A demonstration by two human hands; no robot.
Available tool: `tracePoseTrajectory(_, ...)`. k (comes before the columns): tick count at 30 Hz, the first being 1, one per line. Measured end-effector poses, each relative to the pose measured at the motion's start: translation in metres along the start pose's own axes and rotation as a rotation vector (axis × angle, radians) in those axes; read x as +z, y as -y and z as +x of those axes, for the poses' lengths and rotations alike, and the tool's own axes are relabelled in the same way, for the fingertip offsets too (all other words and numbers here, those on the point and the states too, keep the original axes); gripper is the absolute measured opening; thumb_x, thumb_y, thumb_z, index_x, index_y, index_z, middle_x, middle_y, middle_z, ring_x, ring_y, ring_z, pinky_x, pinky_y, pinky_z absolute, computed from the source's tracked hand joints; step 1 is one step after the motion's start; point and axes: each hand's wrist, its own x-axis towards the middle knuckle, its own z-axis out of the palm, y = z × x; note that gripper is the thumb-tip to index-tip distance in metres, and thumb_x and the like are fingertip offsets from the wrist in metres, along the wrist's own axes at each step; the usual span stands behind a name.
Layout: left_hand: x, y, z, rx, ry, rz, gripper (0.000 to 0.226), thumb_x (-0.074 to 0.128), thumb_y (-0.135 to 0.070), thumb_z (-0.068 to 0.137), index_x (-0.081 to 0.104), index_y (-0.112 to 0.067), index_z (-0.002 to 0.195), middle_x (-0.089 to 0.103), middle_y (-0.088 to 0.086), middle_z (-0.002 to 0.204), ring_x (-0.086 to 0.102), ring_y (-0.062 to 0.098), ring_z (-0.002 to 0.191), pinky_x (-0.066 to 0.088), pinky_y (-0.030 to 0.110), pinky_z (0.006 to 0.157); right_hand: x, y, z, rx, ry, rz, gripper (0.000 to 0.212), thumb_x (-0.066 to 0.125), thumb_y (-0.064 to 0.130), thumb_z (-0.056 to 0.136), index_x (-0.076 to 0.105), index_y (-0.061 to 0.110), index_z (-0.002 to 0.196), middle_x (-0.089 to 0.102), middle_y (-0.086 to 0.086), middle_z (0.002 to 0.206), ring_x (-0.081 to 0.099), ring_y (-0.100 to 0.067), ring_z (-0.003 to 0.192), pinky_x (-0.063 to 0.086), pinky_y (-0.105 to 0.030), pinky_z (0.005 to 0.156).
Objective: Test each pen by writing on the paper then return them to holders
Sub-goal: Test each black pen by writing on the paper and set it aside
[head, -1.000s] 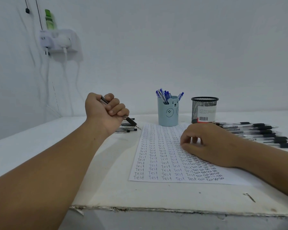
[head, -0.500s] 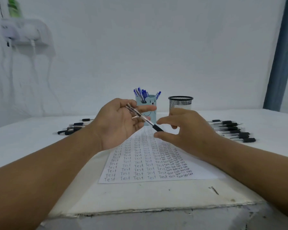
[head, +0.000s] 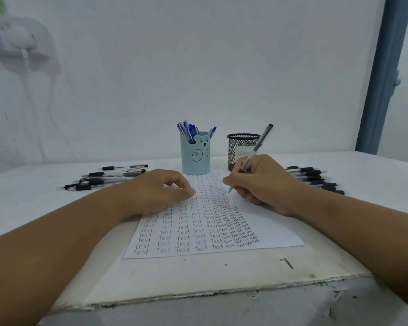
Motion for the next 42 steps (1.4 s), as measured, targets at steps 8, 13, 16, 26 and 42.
tracePoseTrajectory(8, -0.0006, -0.0011, -0.0008, -0.033, 0.017, 0.06, 0.017, 0.068, -0.053, 0.088, 0.068, -0.045, 0.102, 0.052, -0.017, 0.122, 0.048, 0.0, 0.106, 0.034, 0.029, 0.098, 0.0039, 0.0018, -0.0032, -0.073, -0.015, -0.117, 0.039, 0.081, 0.014, 0.081, 0.052, 0.015, 0.055, 0.06, -0.009, 0.052, 0.048, -0.014, 0.043, 0.042, -0.021, 0.05)
tracePoseTrajectory(13, 0.0006, -0.0012, -0.0006, -0.023, 0.022, 0.036, 0.018, 0.068, -0.052, 0.088, 0.068, -0.043, 0.103, 0.048, -0.028, 0.112, 0.044, -0.013, 0.095, 0.033, 0.027, 0.093, 0.0044, 0.0013, -0.0029, -0.075, 0.024, -0.235, 0.044, 0.073, 0.006, 0.082, 0.048, 0.018, 0.048, 0.06, -0.002, 0.048, 0.063, -0.019, 0.059, 0.046, -0.018, 0.053)
tracePoseTrajectory(16, 0.0003, -0.0006, -0.0006, -0.02, 0.02, 0.049, 0.017, 0.067, -0.051, 0.089, 0.068, -0.042, 0.104, 0.049, -0.027, 0.111, 0.044, -0.013, 0.095, 0.034, 0.028, 0.092, 0.005, 0.0012, -0.0028, -0.077, 0.031, -0.244, 0.043, 0.071, 0.004, 0.082, 0.049, 0.018, 0.048, 0.06, -0.003, 0.048, 0.066, -0.018, 0.063, 0.046, -0.016, 0.053)
tracePoseTrajectory(26, 0.0005, 0.0014, 0.0008, -0.003, 0.029, 0.064, 0.017, 0.066, -0.052, 0.089, 0.067, -0.044, 0.103, 0.048, -0.028, 0.111, 0.044, -0.012, 0.096, 0.033, 0.027, 0.093, 0.0048, 0.0014, -0.0008, -0.079, 0.045, -0.325, 0.041, 0.072, 0.009, 0.08, 0.047, 0.019, 0.049, 0.057, -0.006, 0.054, 0.071, -0.017, 0.064, 0.047, -0.028, 0.063)
tracePoseTrajectory(42, 0.0001, 0.0038, 0.002, 0.002, 0.028, 0.096, 0.016, 0.065, -0.055, 0.089, 0.065, -0.047, 0.103, 0.05, -0.024, 0.114, 0.047, -0.008, 0.098, 0.033, 0.027, 0.093, 0.0042, -0.0037, 0.0022, -0.118, 0.027, -0.296, 0.043, 0.072, 0.01, 0.08, 0.046, 0.02, 0.047, 0.053, -0.004, 0.054, 0.066, -0.027, 0.067, 0.045, -0.031, 0.063)
